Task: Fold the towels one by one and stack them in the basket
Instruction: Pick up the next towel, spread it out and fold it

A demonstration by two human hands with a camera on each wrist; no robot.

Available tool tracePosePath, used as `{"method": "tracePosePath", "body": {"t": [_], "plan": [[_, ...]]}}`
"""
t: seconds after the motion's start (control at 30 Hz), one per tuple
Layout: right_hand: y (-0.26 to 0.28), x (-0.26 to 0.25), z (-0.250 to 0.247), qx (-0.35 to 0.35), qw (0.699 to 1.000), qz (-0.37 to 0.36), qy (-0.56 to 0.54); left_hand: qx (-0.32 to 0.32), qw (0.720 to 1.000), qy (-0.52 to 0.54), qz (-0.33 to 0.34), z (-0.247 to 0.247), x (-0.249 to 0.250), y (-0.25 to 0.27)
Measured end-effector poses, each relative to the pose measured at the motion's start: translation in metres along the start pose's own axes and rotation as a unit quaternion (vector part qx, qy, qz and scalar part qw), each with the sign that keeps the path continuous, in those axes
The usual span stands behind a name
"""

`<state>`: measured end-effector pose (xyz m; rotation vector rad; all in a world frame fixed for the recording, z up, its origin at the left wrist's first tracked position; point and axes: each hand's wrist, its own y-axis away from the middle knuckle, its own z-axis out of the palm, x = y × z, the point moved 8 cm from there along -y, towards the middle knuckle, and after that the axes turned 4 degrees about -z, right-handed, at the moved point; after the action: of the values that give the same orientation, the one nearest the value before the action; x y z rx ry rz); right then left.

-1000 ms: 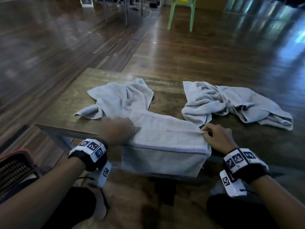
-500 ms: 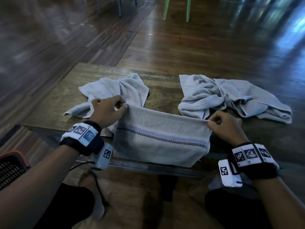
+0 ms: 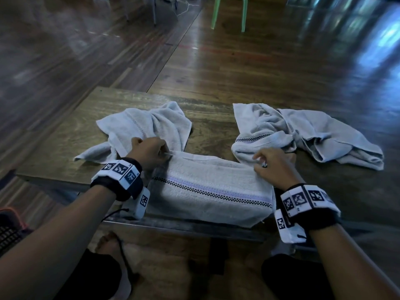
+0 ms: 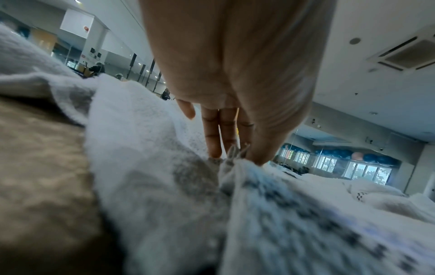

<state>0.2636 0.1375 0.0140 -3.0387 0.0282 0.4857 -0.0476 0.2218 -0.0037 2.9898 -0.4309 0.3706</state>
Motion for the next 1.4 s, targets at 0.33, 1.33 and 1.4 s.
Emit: {"method": "tracePosePath", "body": {"t": [0.33,1.33,1.4], "plan": [[-0.037,-0.103,0.056,-0.134,0.982,-0.131,0.003,0.102,0.962,0.2,0.158,-0.04,0.023,0.02],[0.02,0.009,0.008,-0.088,0.994,-0.062,0.012,0.179,0.976,0.109,-0.061,-0.048,-0.018,0.01],[0.022,0.004,0.015,-0.118,0.991,-0.05,0.035,0.179,0.976,0.106,-0.067,-0.048,-0.019,0.01]]}}
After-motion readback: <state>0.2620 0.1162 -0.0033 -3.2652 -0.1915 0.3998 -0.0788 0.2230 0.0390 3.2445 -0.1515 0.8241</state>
